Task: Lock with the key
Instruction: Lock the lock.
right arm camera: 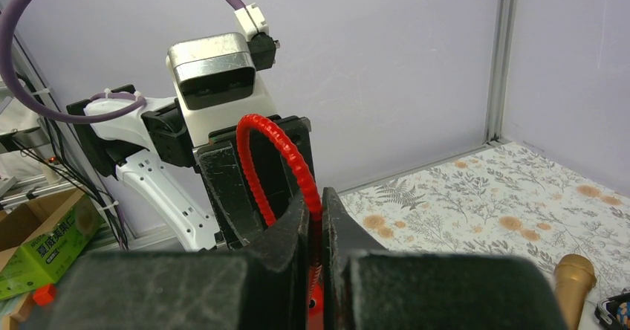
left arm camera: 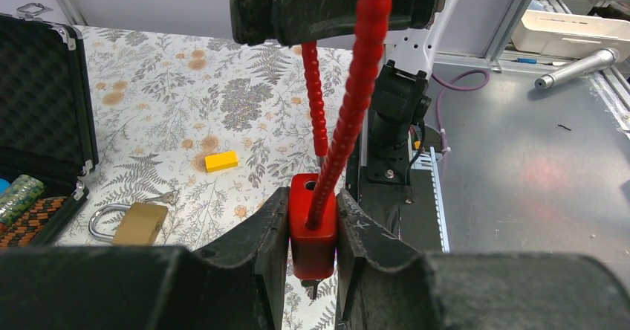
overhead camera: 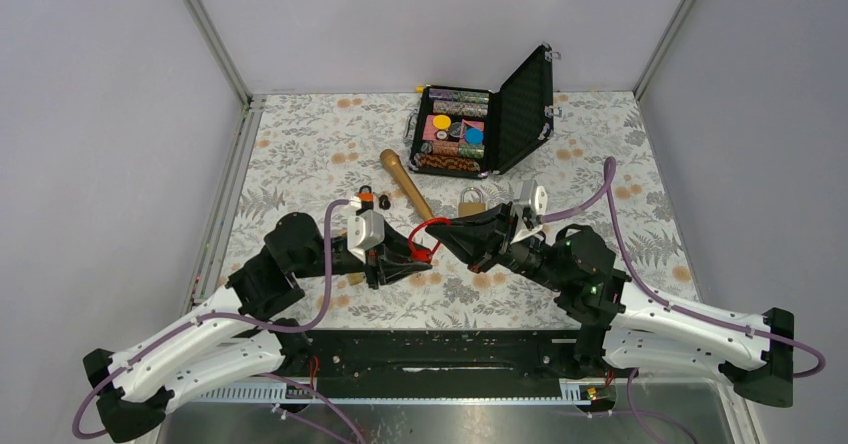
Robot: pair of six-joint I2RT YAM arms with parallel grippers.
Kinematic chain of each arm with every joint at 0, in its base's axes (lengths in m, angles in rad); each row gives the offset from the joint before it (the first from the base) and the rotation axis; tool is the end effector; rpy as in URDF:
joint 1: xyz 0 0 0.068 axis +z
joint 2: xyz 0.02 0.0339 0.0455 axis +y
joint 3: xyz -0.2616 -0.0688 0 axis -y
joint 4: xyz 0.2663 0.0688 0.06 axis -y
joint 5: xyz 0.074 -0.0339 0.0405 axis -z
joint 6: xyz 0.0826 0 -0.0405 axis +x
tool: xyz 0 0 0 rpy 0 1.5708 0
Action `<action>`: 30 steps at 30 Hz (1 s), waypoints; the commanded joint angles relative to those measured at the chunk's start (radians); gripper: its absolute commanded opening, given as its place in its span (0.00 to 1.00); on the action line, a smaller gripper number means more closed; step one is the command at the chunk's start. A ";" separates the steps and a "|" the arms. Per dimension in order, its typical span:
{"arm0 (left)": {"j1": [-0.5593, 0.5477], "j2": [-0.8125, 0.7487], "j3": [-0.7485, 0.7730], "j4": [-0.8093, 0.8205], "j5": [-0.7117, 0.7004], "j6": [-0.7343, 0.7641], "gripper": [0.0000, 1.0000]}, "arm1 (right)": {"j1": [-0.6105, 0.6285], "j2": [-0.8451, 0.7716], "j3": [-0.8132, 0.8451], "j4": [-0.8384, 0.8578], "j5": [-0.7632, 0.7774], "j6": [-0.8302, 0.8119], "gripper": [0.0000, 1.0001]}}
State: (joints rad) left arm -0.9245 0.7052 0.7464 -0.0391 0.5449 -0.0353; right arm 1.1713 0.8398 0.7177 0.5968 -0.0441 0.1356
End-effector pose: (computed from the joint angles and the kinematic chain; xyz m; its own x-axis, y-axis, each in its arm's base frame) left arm 0.1038 -0.2086 0.3543 -0.0338 -0.0052 -0.9994 0.9943 0.1011 -0.0342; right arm 0.0963 0.2374 0.4069 0.0497 0.4649 -0.8840 -0.9511 0.2923 0.1003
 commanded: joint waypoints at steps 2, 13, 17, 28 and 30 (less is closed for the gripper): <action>0.003 -0.019 0.025 0.064 -0.002 -0.010 0.00 | 0.007 0.002 0.054 0.012 -0.005 -0.005 0.00; 0.003 -0.020 0.024 0.074 0.011 -0.017 0.00 | 0.009 0.065 0.086 -0.035 0.005 -0.027 0.00; 0.003 -0.032 0.021 0.092 -0.038 -0.037 0.00 | 0.008 0.066 0.088 -0.081 0.012 -0.050 0.00; 0.003 -0.042 -0.027 0.295 -0.160 -0.168 0.00 | 0.008 0.135 0.181 -0.380 -0.130 -0.121 0.00; 0.004 -0.030 -0.021 0.301 -0.159 -0.172 0.00 | 0.012 0.155 0.193 -0.405 -0.147 -0.117 0.00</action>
State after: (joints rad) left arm -0.9237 0.6704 0.7002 0.0292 0.4412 -0.1661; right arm 1.1706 0.9413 0.8913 0.3573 -0.0753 0.0250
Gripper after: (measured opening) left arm 0.253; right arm 0.059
